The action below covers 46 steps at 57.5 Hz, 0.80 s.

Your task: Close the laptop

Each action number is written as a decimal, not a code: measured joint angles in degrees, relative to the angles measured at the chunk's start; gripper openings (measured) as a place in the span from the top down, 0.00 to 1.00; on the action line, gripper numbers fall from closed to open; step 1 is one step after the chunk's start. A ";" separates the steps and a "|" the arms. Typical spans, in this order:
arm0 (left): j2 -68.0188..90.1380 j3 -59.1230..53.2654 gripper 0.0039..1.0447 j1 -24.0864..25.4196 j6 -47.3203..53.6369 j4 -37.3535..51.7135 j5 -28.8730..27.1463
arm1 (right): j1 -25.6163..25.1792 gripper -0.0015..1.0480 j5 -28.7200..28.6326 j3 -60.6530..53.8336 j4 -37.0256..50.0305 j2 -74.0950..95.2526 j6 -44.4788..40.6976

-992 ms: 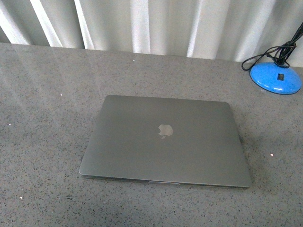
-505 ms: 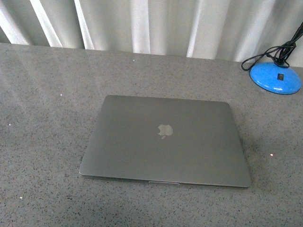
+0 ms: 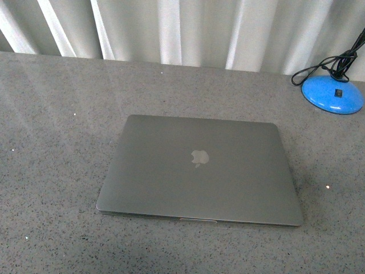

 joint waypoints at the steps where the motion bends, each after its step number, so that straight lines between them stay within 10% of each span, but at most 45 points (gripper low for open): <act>1: 0.02 0.00 0.88 0.00 -0.02 0.00 0.00 | 0.00 0.92 0.00 0.00 0.00 0.00 0.00; 26: 0.00 0.00 0.05 0.00 0.00 0.00 0.00 | 0.00 0.10 0.00 0.00 0.00 0.00 0.02; 46: 0.00 0.00 0.06 0.00 0.09 0.00 0.00 | 0.00 0.10 0.00 0.00 0.00 0.00 0.07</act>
